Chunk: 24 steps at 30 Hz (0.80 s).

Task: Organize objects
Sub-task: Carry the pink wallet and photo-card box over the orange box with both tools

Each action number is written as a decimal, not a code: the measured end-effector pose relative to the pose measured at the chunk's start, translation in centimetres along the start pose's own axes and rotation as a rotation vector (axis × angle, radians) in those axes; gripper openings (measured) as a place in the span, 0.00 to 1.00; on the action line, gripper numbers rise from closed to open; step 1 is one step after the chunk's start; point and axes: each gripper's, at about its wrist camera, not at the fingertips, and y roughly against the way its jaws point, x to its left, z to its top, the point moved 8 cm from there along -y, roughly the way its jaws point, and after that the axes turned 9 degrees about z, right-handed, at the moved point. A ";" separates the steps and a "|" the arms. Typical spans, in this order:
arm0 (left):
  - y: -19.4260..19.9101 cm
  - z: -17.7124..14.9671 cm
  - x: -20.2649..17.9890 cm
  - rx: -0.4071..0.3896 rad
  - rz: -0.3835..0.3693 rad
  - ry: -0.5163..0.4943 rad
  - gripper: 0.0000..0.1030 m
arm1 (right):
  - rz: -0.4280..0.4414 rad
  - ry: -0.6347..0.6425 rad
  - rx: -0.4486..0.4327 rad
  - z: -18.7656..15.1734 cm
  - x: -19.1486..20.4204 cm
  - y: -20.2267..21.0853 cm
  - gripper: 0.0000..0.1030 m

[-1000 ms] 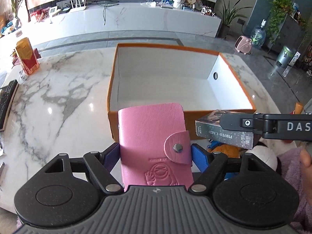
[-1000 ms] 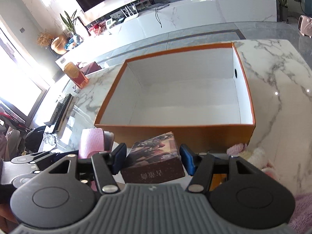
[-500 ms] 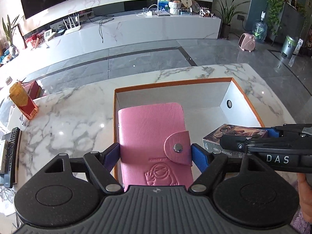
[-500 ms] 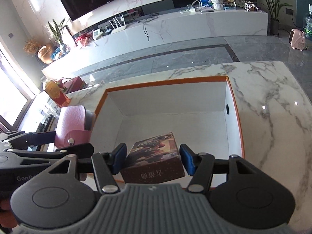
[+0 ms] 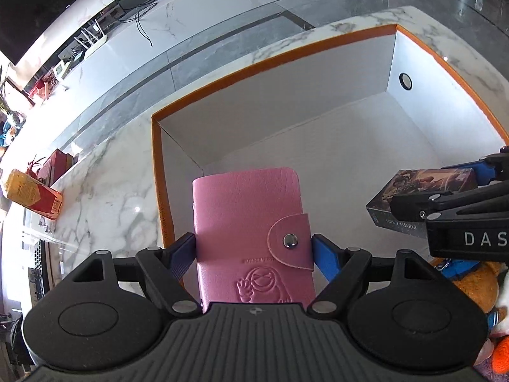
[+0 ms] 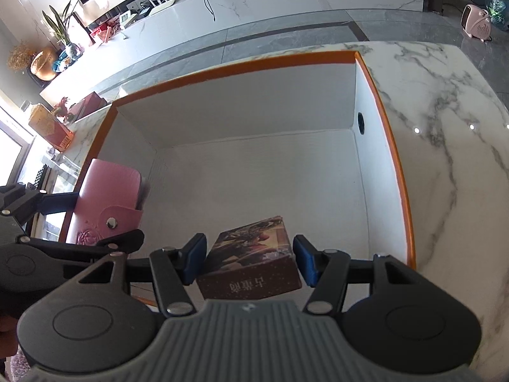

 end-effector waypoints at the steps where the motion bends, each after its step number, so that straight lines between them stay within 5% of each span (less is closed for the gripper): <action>1: -0.3 -0.1 -0.1 0.014 0.002 -0.003 0.89 | 0.002 -0.004 0.007 -0.1 -0.1 -0.3 0.60; 11: -1.6 -0.8 0.3 0.078 -0.007 0.029 0.90 | -0.005 -0.004 0.043 -1.1 -0.1 -1.5 0.60; 13: -1.7 -0.9 0.4 0.074 -0.022 0.040 0.91 | -0.022 0.003 0.028 -1.0 -0.3 -1.5 0.44; 15: -1.6 -1.0 0.4 0.069 -0.033 0.047 0.92 | -0.021 -0.007 0.035 -0.9 -0.5 -1.4 0.41; 24: -1.4 -1.1 0.8 0.040 -0.095 0.103 0.92 | -0.011 0.010 0.061 -0.9 -0.4 -1.4 0.42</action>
